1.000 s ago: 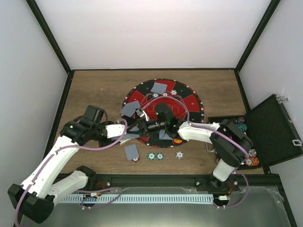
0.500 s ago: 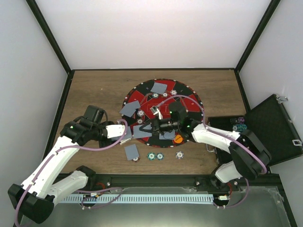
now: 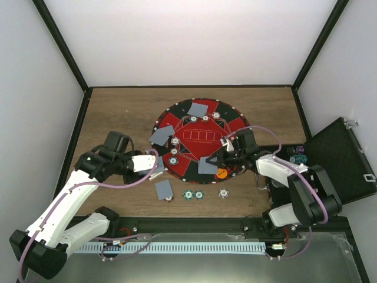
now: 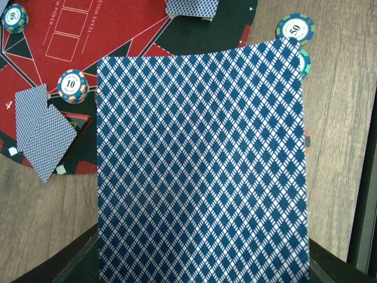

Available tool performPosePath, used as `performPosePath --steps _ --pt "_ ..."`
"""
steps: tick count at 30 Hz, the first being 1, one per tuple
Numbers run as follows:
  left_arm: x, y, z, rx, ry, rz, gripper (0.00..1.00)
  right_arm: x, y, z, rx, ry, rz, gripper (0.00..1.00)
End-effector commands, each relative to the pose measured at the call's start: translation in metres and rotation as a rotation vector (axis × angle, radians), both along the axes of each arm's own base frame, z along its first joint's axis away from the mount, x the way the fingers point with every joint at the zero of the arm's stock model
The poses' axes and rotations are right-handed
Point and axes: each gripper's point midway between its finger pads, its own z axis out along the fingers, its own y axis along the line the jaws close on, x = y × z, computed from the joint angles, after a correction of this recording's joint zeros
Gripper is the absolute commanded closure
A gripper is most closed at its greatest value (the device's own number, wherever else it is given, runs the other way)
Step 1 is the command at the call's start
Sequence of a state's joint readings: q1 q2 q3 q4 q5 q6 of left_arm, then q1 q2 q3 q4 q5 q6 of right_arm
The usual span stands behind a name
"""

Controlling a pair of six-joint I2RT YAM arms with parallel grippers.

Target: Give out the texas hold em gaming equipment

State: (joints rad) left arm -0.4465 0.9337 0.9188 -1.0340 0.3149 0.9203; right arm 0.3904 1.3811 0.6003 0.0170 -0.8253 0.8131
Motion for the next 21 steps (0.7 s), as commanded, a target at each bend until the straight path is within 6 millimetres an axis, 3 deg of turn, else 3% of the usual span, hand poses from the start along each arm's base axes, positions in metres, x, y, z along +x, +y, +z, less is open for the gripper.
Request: performPosePath --steps 1,10,19,21 --pt "0.001 -0.002 0.006 -0.016 -0.026 -0.013 0.95 0.008 -0.017 -0.027 -0.142 -0.014 0.023 0.99" --pt "0.000 -0.001 0.009 -0.019 -0.033 -0.013 0.95 0.015 -0.038 -0.060 -0.333 -0.002 0.006 0.99" --pt "-0.002 -0.002 0.009 -0.030 -0.035 -0.019 0.95 0.012 -0.063 -0.060 -0.486 -0.011 -0.038 0.82" --pt "-0.003 -0.002 0.009 -0.029 -0.034 -0.021 0.95 0.016 -0.073 -0.057 -0.543 -0.026 -0.064 0.73"
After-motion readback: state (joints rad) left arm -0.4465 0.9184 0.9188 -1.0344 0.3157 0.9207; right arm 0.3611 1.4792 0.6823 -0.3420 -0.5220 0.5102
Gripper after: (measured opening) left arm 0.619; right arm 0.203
